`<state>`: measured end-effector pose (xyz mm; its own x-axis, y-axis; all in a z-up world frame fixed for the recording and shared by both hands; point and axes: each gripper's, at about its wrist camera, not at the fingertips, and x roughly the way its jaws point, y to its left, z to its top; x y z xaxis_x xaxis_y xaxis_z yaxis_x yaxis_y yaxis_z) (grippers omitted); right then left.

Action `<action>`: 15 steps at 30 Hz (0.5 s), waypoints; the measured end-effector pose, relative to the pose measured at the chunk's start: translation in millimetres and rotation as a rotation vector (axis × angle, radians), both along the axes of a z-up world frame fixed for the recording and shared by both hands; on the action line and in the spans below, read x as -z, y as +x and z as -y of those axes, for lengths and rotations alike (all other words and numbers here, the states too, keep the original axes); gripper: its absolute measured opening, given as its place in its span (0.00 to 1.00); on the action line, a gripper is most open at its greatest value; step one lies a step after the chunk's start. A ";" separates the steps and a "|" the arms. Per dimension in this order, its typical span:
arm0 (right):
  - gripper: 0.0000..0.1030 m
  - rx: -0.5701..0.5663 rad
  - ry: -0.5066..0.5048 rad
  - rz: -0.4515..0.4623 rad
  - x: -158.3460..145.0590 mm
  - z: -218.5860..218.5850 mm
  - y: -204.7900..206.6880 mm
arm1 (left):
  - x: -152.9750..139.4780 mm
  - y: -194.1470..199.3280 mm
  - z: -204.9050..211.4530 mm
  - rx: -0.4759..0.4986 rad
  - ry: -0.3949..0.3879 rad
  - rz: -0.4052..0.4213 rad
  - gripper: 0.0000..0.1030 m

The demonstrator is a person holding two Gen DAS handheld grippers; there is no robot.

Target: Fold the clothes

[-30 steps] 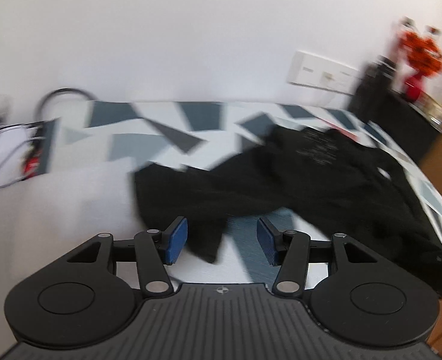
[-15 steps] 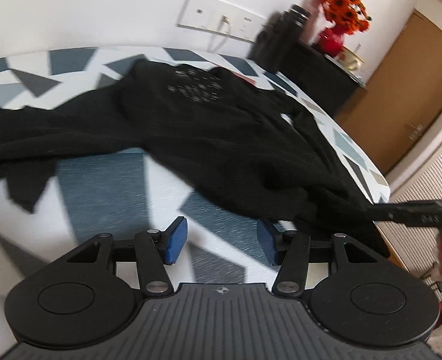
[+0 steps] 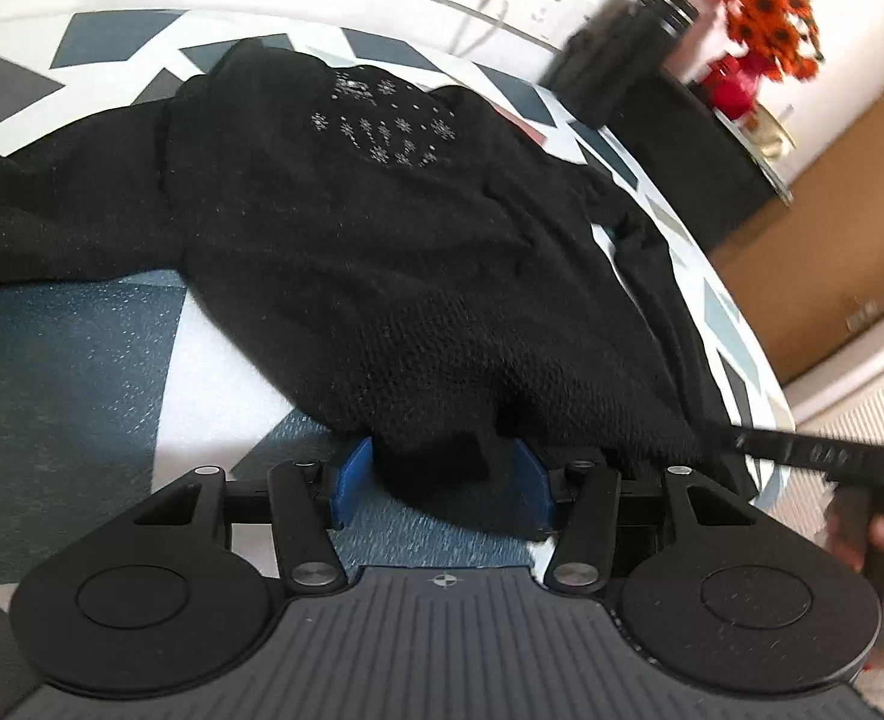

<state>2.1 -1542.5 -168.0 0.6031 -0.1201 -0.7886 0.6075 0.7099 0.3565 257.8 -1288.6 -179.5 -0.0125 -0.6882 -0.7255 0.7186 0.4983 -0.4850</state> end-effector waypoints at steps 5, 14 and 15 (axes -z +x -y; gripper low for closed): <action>0.03 -0.053 0.038 0.024 8.0 10.0 13.1 | -3.5 7.8 -2.6 -0.075 0.017 -0.005 0.06; 0.03 -0.032 -0.171 0.250 -68.9 36.7 23.8 | -101.4 18.2 4.8 -0.001 -0.108 0.285 0.05; 0.03 -0.032 -0.211 0.256 -73.1 40.3 34.5 | -106.7 21.5 12.1 0.002 -0.114 0.327 0.06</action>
<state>36.7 -1582.8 -94.8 0.7843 -0.2429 -0.5709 0.4938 0.8014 0.3374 279.4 -1300.6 -72.8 0.2063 -0.7651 -0.6099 0.8463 0.4524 -0.2813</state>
